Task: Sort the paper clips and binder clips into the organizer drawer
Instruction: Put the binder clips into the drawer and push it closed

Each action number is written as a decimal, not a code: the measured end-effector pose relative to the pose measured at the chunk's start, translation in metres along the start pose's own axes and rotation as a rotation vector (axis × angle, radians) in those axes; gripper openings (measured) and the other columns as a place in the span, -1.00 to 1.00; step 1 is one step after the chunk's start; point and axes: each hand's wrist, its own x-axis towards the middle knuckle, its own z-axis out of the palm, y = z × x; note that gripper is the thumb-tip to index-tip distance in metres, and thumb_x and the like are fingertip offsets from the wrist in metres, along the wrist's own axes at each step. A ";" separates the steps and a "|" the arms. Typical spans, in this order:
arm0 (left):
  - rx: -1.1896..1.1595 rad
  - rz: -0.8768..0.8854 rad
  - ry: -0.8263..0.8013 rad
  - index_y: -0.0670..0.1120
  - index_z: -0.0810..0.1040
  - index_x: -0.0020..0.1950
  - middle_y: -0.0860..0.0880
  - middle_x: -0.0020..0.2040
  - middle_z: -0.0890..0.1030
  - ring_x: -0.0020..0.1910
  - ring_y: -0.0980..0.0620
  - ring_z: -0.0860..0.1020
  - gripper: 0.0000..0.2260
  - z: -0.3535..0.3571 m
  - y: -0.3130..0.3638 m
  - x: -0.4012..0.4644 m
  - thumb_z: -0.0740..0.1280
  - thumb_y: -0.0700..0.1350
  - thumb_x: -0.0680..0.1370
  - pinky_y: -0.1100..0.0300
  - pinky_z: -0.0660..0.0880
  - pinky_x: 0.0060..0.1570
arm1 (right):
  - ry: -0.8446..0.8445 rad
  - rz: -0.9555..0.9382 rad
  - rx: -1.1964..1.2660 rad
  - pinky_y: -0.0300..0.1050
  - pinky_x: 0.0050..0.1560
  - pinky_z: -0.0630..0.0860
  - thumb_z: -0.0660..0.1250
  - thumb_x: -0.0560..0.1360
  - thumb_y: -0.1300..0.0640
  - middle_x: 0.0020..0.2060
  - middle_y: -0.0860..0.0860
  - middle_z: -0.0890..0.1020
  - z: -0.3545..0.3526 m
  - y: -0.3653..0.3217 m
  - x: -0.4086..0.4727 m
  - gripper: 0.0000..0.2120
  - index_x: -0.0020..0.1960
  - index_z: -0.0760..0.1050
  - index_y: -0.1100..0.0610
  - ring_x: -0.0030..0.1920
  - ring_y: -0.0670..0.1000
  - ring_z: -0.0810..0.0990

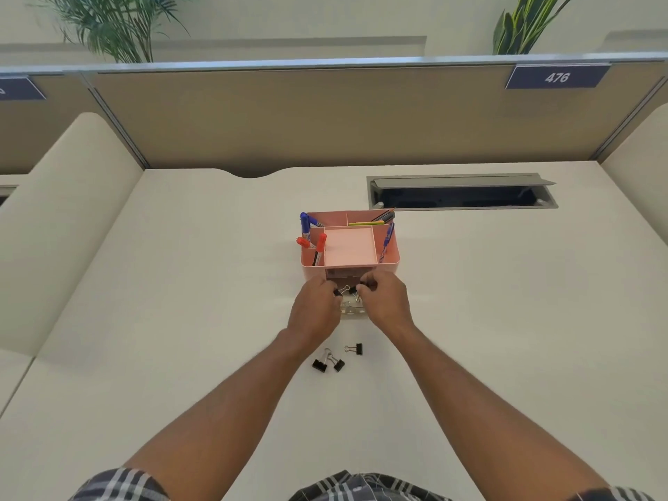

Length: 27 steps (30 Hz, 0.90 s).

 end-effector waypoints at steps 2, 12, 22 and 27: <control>-0.001 -0.007 -0.004 -0.08 0.60 0.01 -0.01 -0.04 0.56 -0.12 0.06 0.49 -0.90 0.001 0.000 0.003 0.31 -0.11 0.57 0.23 0.44 -0.18 | -0.002 0.006 -0.016 -0.18 -0.12 0.53 0.38 0.49 0.20 -0.14 -0.04 0.61 0.003 0.001 0.002 -0.94 -0.10 0.56 0.06 -0.12 -0.03 0.58; -0.092 -0.070 0.058 -0.09 0.59 0.12 -0.04 0.01 0.58 -0.02 -0.02 0.54 -0.82 0.000 -0.018 -0.015 0.22 -0.15 0.60 0.10 0.52 -0.05 | -0.021 -0.066 -0.014 -0.25 -0.13 0.50 0.33 0.51 0.17 -0.17 -0.11 0.63 -0.005 0.010 -0.015 -0.91 -0.08 0.59 0.02 -0.13 -0.10 0.58; -0.074 -0.259 0.088 -0.16 0.59 0.14 -0.08 0.02 0.54 0.04 -0.08 0.50 -0.72 0.012 -0.060 -0.099 0.42 -0.08 0.48 0.13 0.45 0.06 | -0.370 -0.190 -0.436 -0.06 0.11 0.46 0.27 0.53 0.18 0.10 0.04 0.50 0.012 0.062 -0.073 -0.77 0.17 0.55 0.14 0.12 0.08 0.49; -0.013 -0.164 0.062 -0.18 0.61 0.00 -0.08 -0.10 0.53 -0.10 -0.11 0.51 -0.84 0.014 -0.059 -0.106 0.41 -0.12 0.50 0.07 0.49 -0.05 | -0.298 -0.251 -0.450 -0.04 0.01 0.45 0.19 0.56 0.22 -0.01 0.04 0.50 0.016 0.063 -0.080 -0.82 0.06 0.55 0.16 0.01 0.09 0.46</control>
